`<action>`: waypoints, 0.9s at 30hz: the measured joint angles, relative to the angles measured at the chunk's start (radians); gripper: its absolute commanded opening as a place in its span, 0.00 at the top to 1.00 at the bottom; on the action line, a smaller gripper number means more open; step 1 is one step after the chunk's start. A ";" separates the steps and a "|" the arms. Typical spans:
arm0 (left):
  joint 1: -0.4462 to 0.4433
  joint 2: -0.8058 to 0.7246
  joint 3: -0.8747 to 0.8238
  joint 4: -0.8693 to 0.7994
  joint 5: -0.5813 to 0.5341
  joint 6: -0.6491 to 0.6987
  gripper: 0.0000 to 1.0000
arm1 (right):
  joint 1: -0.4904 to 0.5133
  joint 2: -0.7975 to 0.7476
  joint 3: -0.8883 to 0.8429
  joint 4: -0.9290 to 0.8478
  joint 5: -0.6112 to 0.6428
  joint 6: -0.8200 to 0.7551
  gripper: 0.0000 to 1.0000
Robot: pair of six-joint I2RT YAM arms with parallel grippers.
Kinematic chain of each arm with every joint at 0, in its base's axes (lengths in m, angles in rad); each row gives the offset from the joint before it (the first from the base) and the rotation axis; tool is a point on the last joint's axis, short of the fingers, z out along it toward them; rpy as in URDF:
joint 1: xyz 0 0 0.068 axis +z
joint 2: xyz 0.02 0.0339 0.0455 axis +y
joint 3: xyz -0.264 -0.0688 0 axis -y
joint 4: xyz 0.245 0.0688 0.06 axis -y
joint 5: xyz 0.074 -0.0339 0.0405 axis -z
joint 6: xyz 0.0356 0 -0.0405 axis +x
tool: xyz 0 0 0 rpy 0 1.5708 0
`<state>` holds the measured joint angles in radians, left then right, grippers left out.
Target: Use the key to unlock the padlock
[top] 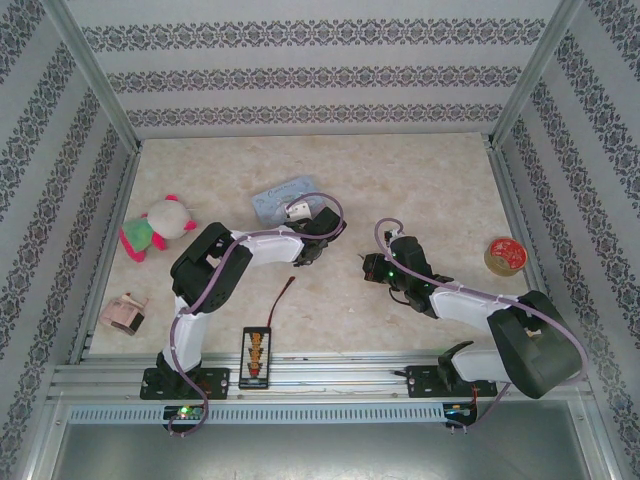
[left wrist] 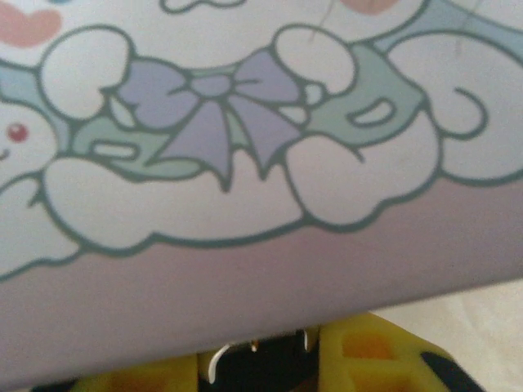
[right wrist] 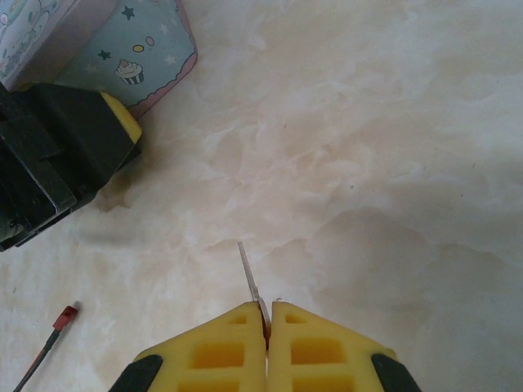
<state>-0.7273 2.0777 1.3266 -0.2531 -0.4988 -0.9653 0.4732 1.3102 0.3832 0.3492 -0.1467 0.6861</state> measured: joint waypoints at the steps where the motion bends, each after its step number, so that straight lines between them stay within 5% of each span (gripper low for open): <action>1: 0.000 0.000 0.000 0.000 0.000 0.001 0.91 | 0.000 0.002 0.000 0.000 0.000 0.000 1.00; 9: 0.001 -0.004 0.000 0.001 0.039 0.003 0.95 | 0.003 0.027 0.000 0.010 0.000 0.000 1.00; 27: 0.003 -0.069 -0.034 0.056 0.388 -0.169 0.95 | 0.133 0.277 0.000 0.333 0.029 0.095 1.00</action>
<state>-0.7242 2.0090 1.2930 -0.1974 -0.1108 -1.1339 0.6064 1.5871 0.3832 0.6823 -0.1173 0.7807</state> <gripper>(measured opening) 0.267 0.062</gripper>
